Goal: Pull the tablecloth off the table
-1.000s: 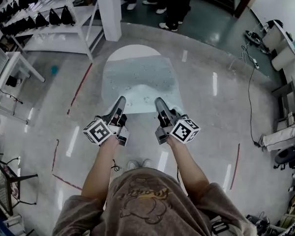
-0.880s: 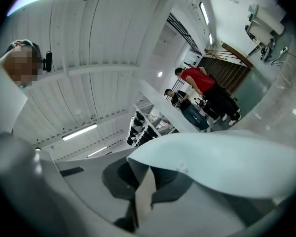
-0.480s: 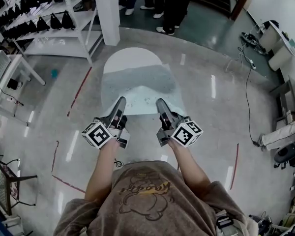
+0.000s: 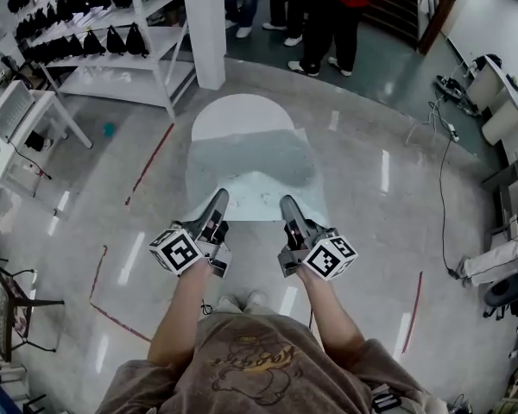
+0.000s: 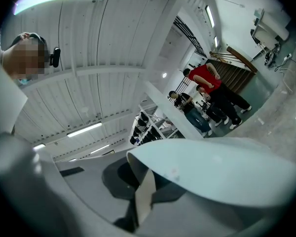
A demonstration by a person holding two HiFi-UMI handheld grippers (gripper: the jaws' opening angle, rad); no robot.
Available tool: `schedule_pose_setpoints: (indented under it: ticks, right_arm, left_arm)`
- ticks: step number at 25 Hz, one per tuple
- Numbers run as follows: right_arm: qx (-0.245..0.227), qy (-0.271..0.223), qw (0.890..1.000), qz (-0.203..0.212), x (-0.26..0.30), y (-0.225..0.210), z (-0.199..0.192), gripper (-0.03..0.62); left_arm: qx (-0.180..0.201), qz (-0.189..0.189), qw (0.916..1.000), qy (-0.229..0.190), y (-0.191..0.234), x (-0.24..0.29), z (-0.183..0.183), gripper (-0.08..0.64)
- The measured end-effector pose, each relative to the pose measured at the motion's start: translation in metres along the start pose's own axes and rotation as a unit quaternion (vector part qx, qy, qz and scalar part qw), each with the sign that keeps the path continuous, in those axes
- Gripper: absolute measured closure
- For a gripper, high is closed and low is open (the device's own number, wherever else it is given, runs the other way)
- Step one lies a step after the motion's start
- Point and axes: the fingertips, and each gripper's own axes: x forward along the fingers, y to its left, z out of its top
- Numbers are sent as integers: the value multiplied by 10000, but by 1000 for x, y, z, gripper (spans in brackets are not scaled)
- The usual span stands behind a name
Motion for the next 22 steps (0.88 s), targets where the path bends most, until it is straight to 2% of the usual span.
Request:
schedule_pose_setpoints:
  ticks: [5, 22]
  right_arm:
    - [51, -133, 9999, -36, -13, 11, -2, 583]
    - [-249, -256, 9991, -240, -90, 84, -27, 583]
  left_arm:
    - [89, -1, 9999, 107, -12, -10, -2, 540]
    - [-52, -299, 9994, 139, -65, -93, -28, 540]
